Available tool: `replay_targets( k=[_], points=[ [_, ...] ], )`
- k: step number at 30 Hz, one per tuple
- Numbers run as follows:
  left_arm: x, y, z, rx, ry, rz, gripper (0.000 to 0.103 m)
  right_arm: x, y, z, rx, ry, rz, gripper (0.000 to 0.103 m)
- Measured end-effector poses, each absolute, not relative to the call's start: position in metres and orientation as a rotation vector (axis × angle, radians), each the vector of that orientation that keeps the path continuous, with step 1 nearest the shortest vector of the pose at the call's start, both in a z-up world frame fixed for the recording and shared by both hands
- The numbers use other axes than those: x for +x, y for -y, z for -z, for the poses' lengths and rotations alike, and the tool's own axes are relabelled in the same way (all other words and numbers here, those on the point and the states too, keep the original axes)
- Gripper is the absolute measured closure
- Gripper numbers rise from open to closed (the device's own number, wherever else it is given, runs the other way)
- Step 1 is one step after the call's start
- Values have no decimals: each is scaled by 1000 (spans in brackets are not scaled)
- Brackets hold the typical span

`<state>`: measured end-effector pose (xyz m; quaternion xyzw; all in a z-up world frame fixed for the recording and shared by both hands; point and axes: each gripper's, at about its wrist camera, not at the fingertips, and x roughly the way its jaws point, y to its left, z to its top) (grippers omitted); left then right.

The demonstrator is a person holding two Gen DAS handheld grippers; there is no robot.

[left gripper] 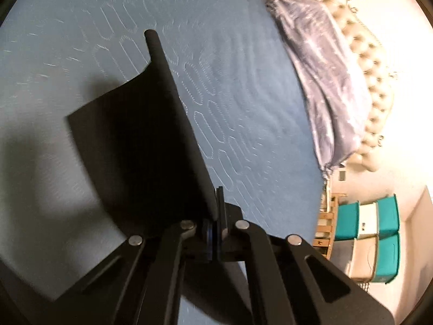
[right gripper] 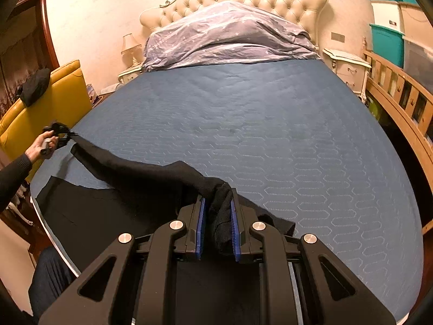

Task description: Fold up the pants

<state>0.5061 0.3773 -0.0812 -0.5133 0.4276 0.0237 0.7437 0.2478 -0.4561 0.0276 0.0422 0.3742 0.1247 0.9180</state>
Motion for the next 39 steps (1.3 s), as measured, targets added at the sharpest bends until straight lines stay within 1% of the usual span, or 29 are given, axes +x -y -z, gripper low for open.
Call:
replay_targets(
  k=[5, 10, 12, 17, 21, 23, 25, 26, 27, 28, 29, 30, 34, 36, 39],
  points=[
    [430, -378, 50, -1068, -929, -59, 102, 227, 468, -23, 111, -793, -286, 87],
    [339, -373, 41, -1037, -907, -64, 102, 184, 479, -7, 119, -837, -318, 87],
    [307, -374, 47, -1047, -901, -55, 102, 166, 484, 8, 141, -869, -327, 87],
    [241, -379, 88, -1097, -931, -81, 102, 131, 490, 53, 188, -949, -342, 87],
    [216, -380, 121, -1127, -953, -90, 102, 119, 488, 89, 234, -1011, -336, 87],
    [210, -383, 130, -1139, -952, -92, 102, 118, 490, 94, 262, -1016, -329, 87],
    [206, -386, 137, -1158, -949, -85, 101, 118, 495, 95, 331, -1017, -325, 83],
    [203, -388, 139, -1166, -946, -90, 96, 115, 499, 94, 370, -1014, -317, 77],
    [199, -390, 141, -1174, -943, -94, 89, 110, 503, 93, 417, -1008, -304, 65],
    [197, -392, 142, -1178, -937, -102, 66, 105, 508, 92, 443, -1006, -282, 57],
    [191, -395, 143, -1181, -918, -94, 61, 99, 514, 91, 473, -1001, -247, 44],
    [188, -395, 143, -1181, -912, -86, 61, 93, 519, 91, 510, -993, -223, 42],
    [185, -396, 144, -1168, -907, -62, 61, 59, 545, 96, 856, -899, -183, 42],
    [185, -396, 144, -1163, -905, -55, 61, 52, 545, 108, 1020, -888, -188, 42],
    [181, -396, 146, -1170, -899, -43, 63, 58, 536, 120, 1153, -862, -218, 42]
  ],
)
